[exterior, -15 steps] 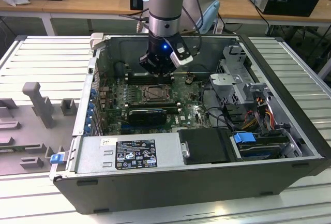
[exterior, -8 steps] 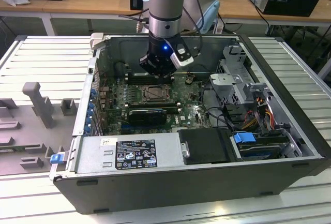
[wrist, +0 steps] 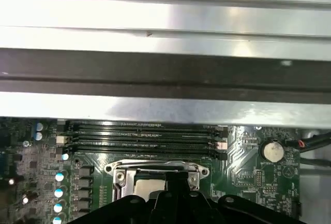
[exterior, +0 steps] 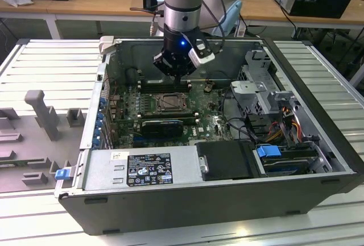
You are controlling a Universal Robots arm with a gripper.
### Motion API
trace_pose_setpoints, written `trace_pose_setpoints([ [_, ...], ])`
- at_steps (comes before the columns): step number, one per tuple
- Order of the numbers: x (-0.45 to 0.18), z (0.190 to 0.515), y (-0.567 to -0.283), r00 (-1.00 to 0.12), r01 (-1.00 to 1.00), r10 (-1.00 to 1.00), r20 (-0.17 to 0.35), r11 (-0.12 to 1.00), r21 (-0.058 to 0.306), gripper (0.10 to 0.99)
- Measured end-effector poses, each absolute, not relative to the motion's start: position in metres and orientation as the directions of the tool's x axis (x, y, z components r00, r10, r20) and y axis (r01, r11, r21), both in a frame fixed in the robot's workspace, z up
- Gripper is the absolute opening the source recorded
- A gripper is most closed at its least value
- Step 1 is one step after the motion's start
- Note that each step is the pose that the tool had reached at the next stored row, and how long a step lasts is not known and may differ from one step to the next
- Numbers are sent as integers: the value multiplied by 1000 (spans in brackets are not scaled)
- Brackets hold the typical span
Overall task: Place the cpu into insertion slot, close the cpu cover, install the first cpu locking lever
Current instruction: 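Install the first cpu locking lever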
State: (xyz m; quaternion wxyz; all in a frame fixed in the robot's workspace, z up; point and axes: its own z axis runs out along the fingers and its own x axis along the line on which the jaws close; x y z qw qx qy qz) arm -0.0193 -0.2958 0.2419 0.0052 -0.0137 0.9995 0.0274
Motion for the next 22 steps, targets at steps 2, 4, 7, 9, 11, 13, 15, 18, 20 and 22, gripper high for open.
trace_pose_setpoints([
  [2, -19, 242, -301, -1000, -26, -26, -11, 998, 54, 106],
  [4, -19, 242, -309, -1000, -26, -25, -11, 999, 47, 106],
  [7, -19, 242, -312, -1000, -26, -26, -11, 999, 39, 106],
  [9, -19, 242, -316, -1000, -26, -26, -11, 999, 30, 106],
  [11, -19, 244, -317, -1000, -26, -26, -11, 999, 29, 106],
  [13, -19, 254, -317, -1000, -26, -26, -10, 999, 25, 106],
  [15, -19, 254, -319, -1000, -26, -26, -11, 999, 25, 106],
  [18, -19, 254, -323, -1000, -26, -26, -10, 999, 25, 106],
  [20, -19, 253, -330, -1000, -26, -26, -10, 999, 25, 106],
  [22, -19, 253, -338, -1000, -26, -26, -10, 999, 25, 106],
])
